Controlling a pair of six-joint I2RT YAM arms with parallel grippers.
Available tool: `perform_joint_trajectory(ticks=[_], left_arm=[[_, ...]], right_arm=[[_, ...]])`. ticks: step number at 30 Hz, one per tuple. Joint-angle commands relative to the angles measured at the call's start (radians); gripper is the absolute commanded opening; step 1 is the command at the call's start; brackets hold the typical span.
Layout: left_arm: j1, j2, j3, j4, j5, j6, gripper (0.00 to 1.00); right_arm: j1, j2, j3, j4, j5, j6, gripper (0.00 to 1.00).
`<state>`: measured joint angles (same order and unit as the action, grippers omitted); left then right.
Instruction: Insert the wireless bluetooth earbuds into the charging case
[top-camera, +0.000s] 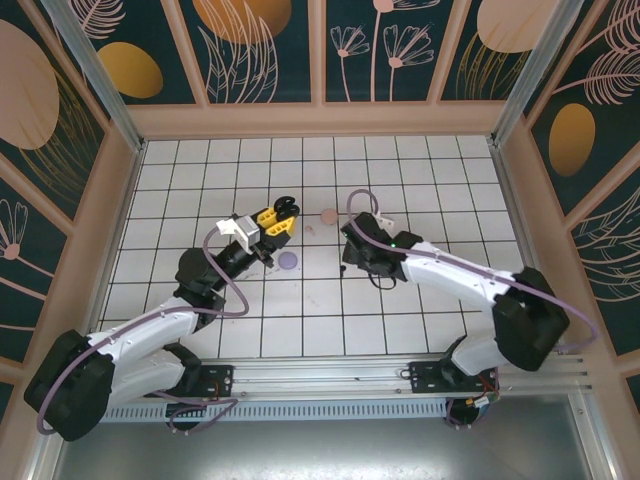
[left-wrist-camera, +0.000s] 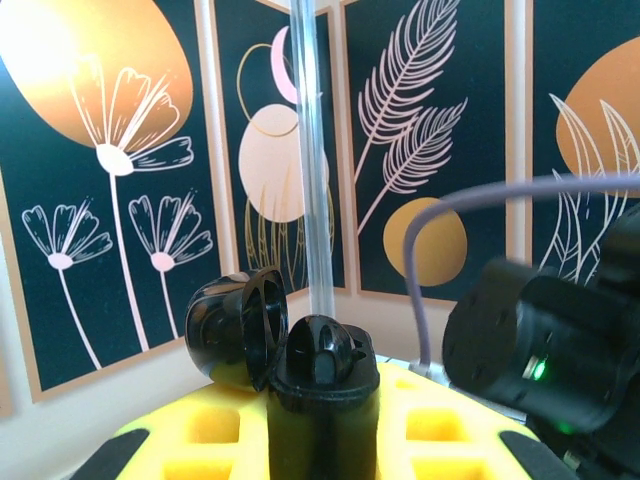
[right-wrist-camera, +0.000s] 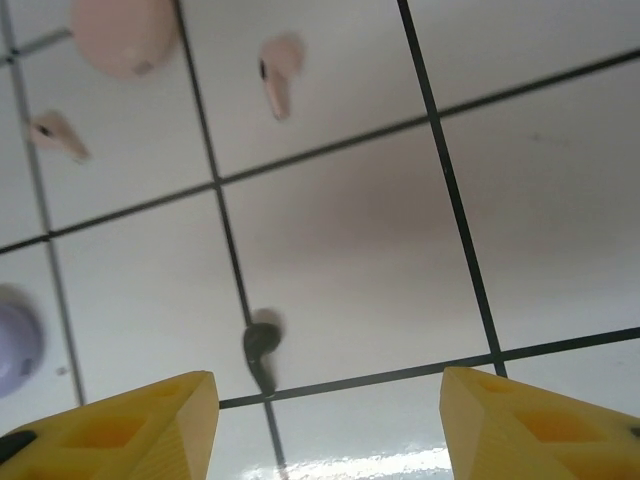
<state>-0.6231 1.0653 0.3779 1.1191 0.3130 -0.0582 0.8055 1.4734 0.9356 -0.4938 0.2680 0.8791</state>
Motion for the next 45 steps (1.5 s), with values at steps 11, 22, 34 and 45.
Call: perform_joint_trajectory(ticks=[11,22,34,45], left_arm=[[-0.006,-0.024,-0.023,0.060,-0.028,-0.017,0.00],[-0.005,-0.033,-0.023,0.051,-0.028,-0.009,0.00],[-0.005,-0.030,-0.022,0.045,-0.026,-0.005,0.00],[-0.006,-0.028,-0.023,0.039,-0.022,-0.006,0.00]], right_arm=[[0.015,0.209,0.125,0.022,-0.072,0.017,0.47],[0.026,0.313,0.172,0.023,-0.086,-0.006,0.44],[0.031,0.363,0.183,0.039,-0.099,-0.012,0.40],[0.031,0.396,0.192,0.044,-0.097,-0.014,0.36]])
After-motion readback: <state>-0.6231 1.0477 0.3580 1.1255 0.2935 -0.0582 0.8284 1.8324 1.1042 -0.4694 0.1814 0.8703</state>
